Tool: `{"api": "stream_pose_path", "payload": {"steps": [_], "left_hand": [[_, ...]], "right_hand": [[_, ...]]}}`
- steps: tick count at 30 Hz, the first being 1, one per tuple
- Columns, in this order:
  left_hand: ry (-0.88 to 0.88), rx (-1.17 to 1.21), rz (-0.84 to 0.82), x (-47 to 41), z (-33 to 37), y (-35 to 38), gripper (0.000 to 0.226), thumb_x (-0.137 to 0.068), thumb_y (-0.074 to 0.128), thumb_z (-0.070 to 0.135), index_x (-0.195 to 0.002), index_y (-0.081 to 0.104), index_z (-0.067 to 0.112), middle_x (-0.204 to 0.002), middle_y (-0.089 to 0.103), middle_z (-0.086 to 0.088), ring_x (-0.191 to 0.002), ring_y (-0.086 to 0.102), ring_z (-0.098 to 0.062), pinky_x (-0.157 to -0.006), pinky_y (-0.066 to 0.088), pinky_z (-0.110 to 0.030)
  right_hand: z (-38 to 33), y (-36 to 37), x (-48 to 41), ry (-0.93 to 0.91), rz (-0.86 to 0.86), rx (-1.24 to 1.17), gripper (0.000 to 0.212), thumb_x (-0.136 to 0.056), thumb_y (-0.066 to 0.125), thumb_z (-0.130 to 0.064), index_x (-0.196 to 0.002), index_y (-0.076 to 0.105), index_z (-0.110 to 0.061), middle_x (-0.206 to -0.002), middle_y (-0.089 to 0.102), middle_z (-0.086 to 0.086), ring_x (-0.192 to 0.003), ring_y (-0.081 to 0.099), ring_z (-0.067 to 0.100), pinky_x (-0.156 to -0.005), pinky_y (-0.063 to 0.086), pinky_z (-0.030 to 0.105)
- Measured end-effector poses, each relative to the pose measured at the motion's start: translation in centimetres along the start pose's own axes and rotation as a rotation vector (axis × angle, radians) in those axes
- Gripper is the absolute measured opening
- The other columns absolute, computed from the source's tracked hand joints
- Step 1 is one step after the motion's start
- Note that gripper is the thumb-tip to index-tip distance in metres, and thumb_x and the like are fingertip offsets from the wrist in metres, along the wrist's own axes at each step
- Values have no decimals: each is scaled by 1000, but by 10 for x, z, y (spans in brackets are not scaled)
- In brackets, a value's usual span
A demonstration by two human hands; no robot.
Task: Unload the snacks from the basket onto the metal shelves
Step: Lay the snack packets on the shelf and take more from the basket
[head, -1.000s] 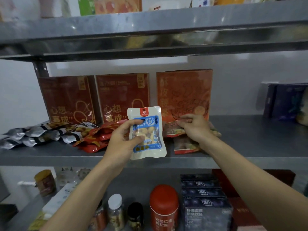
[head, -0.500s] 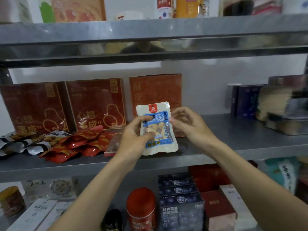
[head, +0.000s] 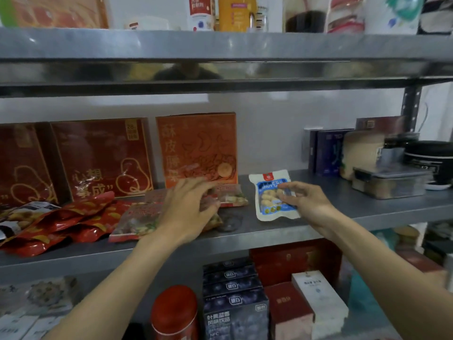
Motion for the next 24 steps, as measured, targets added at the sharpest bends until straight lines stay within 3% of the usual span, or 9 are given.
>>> {"api": "stream_pose_path", "payload": {"steps": [2, 4, 7, 14, 16, 20, 24], "left_hand": [[29, -159, -84, 2, -2, 9, 55, -93, 44, 61, -142, 43, 37, -155, 33, 9, -144, 21, -18, -119, 12, -44], [28, -224, -163, 4, -6, 20, 66, -89, 31, 73, -145, 39, 38, -158, 26, 9, -148, 14, -17, -121, 4, -49], [13, -273, -212, 6, -10, 28, 85, -78, 11, 83, -145, 39, 38, -160, 21, 9, -149, 10, -17, -120, 2, -52], [28, -310, -173, 5, -11, 33, 106, -66, -15, 86, -145, 40, 39, -161, 20, 11, -149, 11, -18, -120, 4, -50], [26, -305, -172, 5, -11, 34, 106, -67, -14, 86, -144, 41, 39, -161, 20, 11, -149, 12, -18, -119, 4, -50], [27, -289, -164, 5, -11, 34, 85, -78, 9, 82, -142, 44, 39, -159, 25, 10, -148, 14, -17, -118, 4, -49], [22, -282, -168, 5, -11, 34, 86, -76, 11, 85, -140, 45, 40, -158, 26, 11, -148, 15, -17, -119, 5, -51]], "right_hand": [[7, -4, -6, -2, -1, 133, 27, -88, 70, -5, -115, 69, -7, -108, 67, 6, -77, 64, 6, -58, 47, 7], [14, -4, -13, -13, 1, 234, 28, -90, 69, -11, -118, 69, -8, -108, 63, 2, -84, 61, 8, -70, 46, 12], [19, -1, -20, -38, 18, 381, 26, -92, 67, -19, -118, 69, -14, -120, 62, 0, -106, 59, 16, -86, 42, 24], [18, 10, -24, -82, -23, 641, 29, -96, 61, -29, -120, 69, -15, -133, 61, 5, -127, 51, 21, -91, 34, 21], [18, 10, -24, -82, -26, 660, 29, -96, 60, -29, -121, 68, -15, -135, 60, 6, -128, 50, 22, -92, 35, 22], [18, 10, -24, -81, -33, 689, 29, -98, 58, -28, -122, 67, -15, -139, 56, 7, -131, 47, 24, -97, 37, 25], [14, 12, -20, -114, -25, 731, 31, -100, 55, -26, -126, 64, -12, -140, 56, 8, -131, 47, 25, -100, 37, 28]]}}
Point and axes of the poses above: each hand's wrist, its own x-axis away from the middle knuckle, its own y-axis out of the palm, z = x × y, the point moved 4 cm from there along -x, towards the middle knuckle
